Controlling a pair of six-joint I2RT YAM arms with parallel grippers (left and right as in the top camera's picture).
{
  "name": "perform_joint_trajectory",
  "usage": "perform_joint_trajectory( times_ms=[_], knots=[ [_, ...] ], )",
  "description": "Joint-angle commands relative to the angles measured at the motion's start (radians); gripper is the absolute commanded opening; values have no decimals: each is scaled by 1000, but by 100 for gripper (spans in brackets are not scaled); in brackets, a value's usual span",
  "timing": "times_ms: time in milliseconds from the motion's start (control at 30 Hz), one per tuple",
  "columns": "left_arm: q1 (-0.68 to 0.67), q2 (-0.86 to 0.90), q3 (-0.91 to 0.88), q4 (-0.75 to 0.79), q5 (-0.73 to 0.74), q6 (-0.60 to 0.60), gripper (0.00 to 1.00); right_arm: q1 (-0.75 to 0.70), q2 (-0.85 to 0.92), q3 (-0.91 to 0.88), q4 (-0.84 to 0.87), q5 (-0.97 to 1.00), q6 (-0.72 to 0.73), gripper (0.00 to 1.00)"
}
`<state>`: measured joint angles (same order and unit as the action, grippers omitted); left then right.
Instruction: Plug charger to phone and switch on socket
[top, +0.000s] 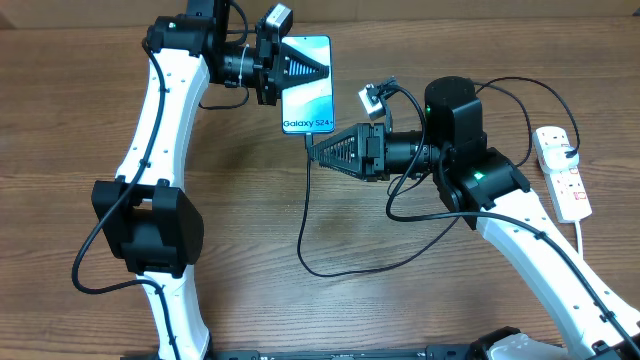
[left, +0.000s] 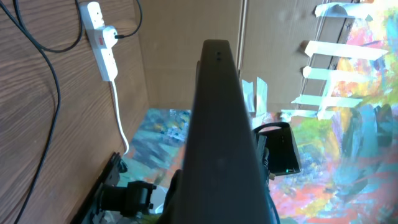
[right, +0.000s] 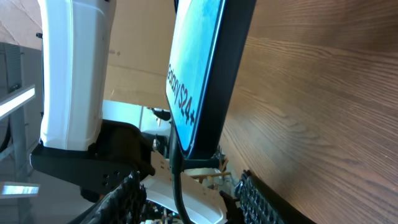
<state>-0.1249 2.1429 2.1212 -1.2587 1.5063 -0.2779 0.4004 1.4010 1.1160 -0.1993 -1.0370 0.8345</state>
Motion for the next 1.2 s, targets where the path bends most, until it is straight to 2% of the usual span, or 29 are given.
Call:
perform_joint_trajectory(
  times_ms=[0,167,300,400,600,733,833,933,1167],
  knots=[
    [-14,-40,17,-1,32,20,4,5,2,3,11,-16,2,50],
    [-22,-40,17,-2,37,20,4,5,2,3,12,-15,3,47],
    [-27,-40,17,-15,39,20,4,5,2,3,14,-12,7,52],
    [-27,-40,17,-26,39,20,4,5,2,3,14,-11,6,51],
    [-30,-40,17,-27,39,20,4,5,2,3,14,-3,6,33],
    [-33,-40,17,-27,39,20,4,5,2,3,18,1,10,34],
    [-33,-40,17,-27,39,20,4,5,2,3,18,4,15,40],
    [-34,-40,17,-32,39,20,4,5,2,3,39,4,33,40],
    [-36,-40,17,-50,40,20,4,5,2,3,63,4,56,33]
  ],
)
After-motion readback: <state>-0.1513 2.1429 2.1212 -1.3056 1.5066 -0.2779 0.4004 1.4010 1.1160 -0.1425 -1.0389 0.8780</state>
